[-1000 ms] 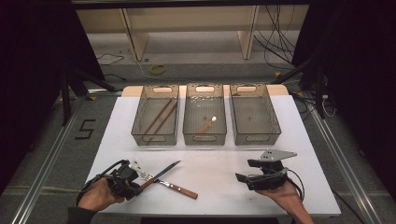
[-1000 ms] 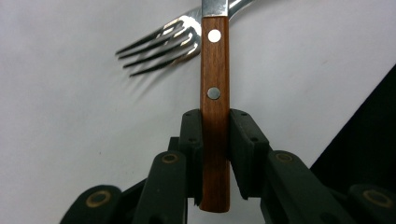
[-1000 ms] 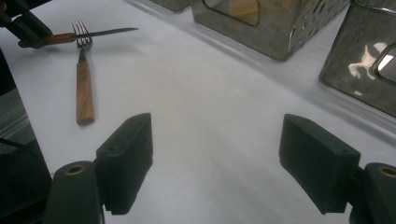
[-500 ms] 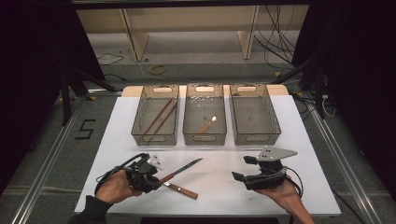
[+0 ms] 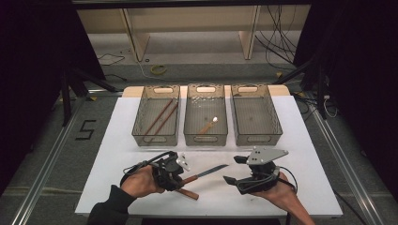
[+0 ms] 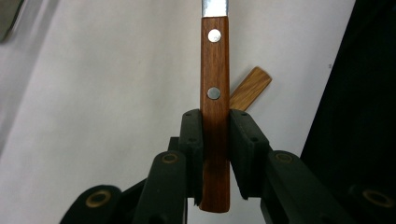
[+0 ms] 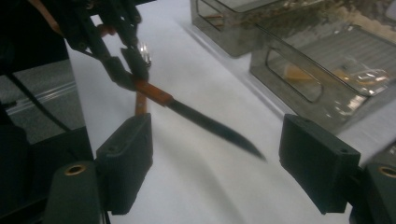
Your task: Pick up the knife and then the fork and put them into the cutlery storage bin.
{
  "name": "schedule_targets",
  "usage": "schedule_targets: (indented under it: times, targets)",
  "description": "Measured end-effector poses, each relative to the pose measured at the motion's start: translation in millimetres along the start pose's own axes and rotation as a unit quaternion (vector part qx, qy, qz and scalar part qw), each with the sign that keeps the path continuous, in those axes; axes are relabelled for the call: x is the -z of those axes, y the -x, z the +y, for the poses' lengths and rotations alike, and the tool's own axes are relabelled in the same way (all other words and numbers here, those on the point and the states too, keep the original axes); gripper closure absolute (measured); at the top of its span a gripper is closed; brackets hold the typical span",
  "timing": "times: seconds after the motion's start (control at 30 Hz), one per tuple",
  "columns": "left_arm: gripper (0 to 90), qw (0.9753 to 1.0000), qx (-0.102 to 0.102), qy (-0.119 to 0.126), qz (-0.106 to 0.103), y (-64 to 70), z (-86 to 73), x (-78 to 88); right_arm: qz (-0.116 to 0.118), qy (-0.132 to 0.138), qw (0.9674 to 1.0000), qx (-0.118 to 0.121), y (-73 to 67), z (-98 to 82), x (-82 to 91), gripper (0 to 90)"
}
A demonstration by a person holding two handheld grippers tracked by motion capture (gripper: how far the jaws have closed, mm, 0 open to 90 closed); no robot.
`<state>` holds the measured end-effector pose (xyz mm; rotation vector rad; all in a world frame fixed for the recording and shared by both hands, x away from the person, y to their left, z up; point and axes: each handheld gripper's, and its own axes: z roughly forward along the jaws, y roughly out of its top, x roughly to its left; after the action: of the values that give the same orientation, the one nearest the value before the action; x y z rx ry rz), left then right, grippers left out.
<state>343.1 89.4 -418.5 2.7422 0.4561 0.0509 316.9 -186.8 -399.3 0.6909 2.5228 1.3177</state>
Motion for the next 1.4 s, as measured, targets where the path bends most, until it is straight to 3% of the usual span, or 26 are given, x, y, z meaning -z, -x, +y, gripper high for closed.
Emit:
schedule_targets:
  times: [0.3, 0.77, 1.1, 1.2, 1.27, 1.33, 1.37, 1.4]
  targets:
    - [75.4, 0.9997, -0.02, -0.009, -0.013, 5.3, 15.6, -7.3, 0.035, -0.018, 0.9986, 0.035, -11.4, 10.3, -17.1, 26.9]
    - [75.4, 0.9987, -0.039, -0.011, -0.032, 11.6, 27.7, -5.4, 0.049, -0.064, 0.9923, 0.094, -28.7, 7.4, -42.1, 29.2]
    - [75.4, 0.9978, -0.046, -0.017, -0.045, 14.4, 32.5, -6.0, 0.029, -0.095, 0.9824, 0.159, -40.3, 2.8, -52.6, 34.8]
    - [75.4, 0.9973, -0.05, -0.018, -0.051, 15.3, 34.2, -6.1, 0.022, -0.106, 0.9798, 0.169, -44.0, 1.4, -55.2, 37.0]
    - [75.4, 0.9969, -0.05, -0.018, -0.058, 15.9, 35.2, -6.3, 0.023, -0.116, 0.9745, 0.191, -45.2, 0.2, -56.0, 39.6]
    - [75.4, 0.9967, -0.054, -0.02, -0.058, 16.5, 36.4, -6.7, 0.018, -0.119, 0.9724, 0.2, -47.4, -0.7, -57.2, 42.6]
    - [75.4, 0.9967, -0.052, -0.021, -0.058, 16.8, 37.1, -6.8, 0.012, -0.115, 0.973, 0.2, -49.0, -1.1, -58.2, 44.3]
    - [75.4, 0.9965, -0.054, -0.022, -0.06, 16.7, 37.7, -7.0, 0.012, -0.118, 0.9711, 0.207, -49.5, -1.3, -58.4, 45.3]
